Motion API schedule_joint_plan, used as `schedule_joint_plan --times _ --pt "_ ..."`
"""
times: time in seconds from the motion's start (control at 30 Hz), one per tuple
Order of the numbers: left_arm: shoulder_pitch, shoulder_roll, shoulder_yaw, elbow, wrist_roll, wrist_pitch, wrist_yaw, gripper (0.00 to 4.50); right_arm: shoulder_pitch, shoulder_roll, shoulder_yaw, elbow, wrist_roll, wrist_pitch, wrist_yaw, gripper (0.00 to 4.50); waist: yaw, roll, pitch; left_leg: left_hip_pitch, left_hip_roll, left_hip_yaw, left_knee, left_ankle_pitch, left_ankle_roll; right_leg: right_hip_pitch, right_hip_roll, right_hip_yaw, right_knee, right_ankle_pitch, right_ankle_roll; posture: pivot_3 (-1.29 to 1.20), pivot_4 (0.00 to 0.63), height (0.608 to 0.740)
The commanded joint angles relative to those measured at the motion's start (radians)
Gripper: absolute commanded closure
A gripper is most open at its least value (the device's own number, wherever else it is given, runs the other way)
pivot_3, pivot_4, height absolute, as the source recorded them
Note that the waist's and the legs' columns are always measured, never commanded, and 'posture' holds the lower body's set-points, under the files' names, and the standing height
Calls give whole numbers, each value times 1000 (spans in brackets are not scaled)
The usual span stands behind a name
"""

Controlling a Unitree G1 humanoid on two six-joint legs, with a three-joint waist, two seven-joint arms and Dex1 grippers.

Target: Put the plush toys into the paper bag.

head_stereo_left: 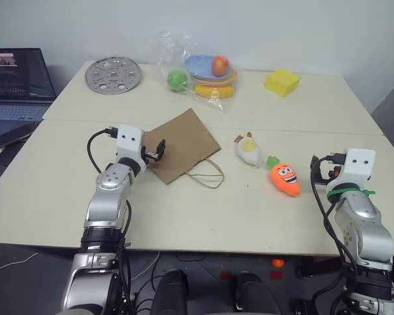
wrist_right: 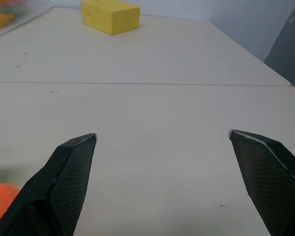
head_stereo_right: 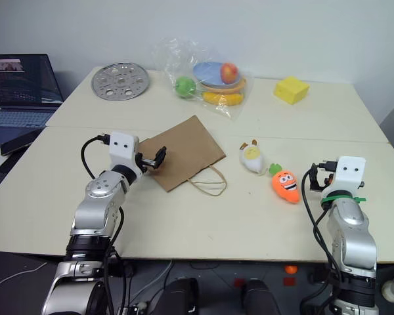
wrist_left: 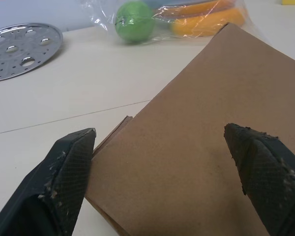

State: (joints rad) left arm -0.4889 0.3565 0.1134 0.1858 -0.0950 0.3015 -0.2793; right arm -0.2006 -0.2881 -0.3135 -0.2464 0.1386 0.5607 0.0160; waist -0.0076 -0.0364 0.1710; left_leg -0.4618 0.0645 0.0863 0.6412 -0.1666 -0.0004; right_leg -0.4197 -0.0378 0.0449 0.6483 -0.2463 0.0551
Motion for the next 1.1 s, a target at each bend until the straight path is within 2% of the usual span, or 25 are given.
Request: schedule_joint_plan --times 0.03,0.37,0.53,0.7,0.8,0.9,0.97,1.1 --pt "-11 15 -3 -60 -11 -5 -30 29 -7 -6 -16 -27 -1 -1 -10 0 0 0 0 0 0 0 0 0 0 0 0 0 0 0 0 0 150 740" --pt "-13 10 23 -74 -40 -19 -45 29 -7 -1 -16 -29 -1 -6 -16 0 0 0 0 0 0 0 0 0 0 0 0 0 0 0 0 0 150 740" --pt "-10 18 43 -109 -109 -13 -114 29 -11 -10 -12 -33 -3 -16 -5 0 0 0 0 0 0 0 0 0 0 0 0 0 0 0 0 0 150 740" --pt "-20 96 25 -160 -191 1 -299 29 -23 -78 14 -57 12 -17 86 0 -4 0 0 0 0 0 0 0 0 0 0 0 0 0 0 0 150 740" --pt "-14 193 -56 -208 -205 -26 -501 29 -46 -143 20 -71 53 -6 180 0 -5 0 0 0 0 0 -1 0 0 0 0 0 -1 -1 -1 0 150 740" --pt "-11 261 -112 -245 -226 -16 -639 29 -63 -190 20 -112 164 41 307 0 -6 0 0 0 0 0 -2 0 0 0 0 0 -1 -1 -2 0 150 740" --pt "-14 297 -159 -272 -239 10 -731 29 -64 -244 28 -192 316 137 448 0 -7 0 0 0 0 0 -3 0 0 0 -1 0 -2 -2 -3 0 150 740" --pt "-22 304 -280 -265 -158 -57 -806 29 -42 -336 44 -349 542 318 567 0 -4 0 0 0 0 -1 -6 0 0 0 -1 -1 -2 -4 -7 0 150 740"
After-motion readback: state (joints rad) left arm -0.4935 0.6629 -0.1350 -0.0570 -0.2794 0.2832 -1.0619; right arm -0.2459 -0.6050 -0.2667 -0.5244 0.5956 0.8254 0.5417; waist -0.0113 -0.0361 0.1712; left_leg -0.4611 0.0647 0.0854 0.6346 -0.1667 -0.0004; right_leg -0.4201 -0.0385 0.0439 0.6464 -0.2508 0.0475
